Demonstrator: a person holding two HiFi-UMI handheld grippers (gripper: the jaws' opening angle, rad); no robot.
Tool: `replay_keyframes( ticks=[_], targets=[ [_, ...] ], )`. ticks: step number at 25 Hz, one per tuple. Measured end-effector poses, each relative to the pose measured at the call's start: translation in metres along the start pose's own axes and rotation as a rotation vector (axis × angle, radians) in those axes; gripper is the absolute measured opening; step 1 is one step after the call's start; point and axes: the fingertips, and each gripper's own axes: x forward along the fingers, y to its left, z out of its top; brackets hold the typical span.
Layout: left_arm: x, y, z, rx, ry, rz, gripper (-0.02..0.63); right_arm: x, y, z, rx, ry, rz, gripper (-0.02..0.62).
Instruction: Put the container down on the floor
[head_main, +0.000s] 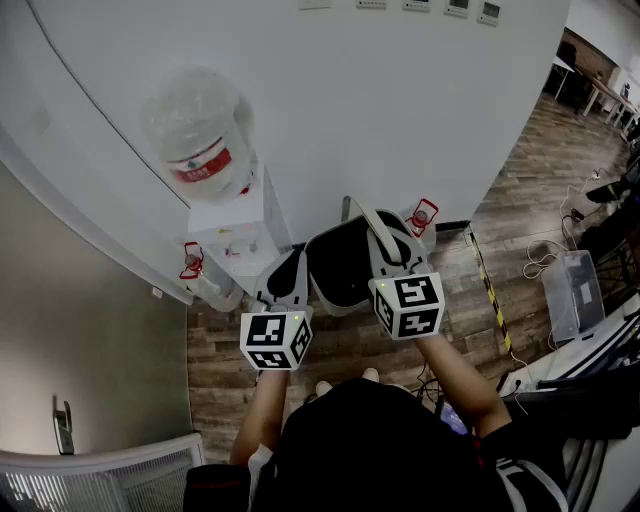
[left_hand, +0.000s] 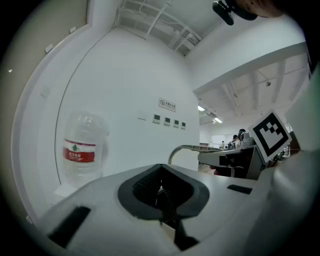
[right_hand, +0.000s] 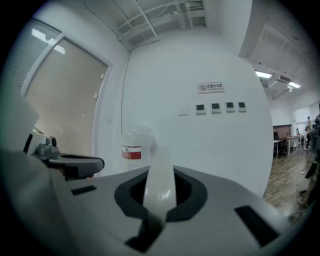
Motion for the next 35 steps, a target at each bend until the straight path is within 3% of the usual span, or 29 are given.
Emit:
replay_keyframes(
  ticks=[35],
  targets=[
    [0.044,-0.026,-0.038,-0.051,0.073,0.079,0.015,0.028,-0.048,-0.030,0.005,0.048,0.116,0.031]
  ],
)
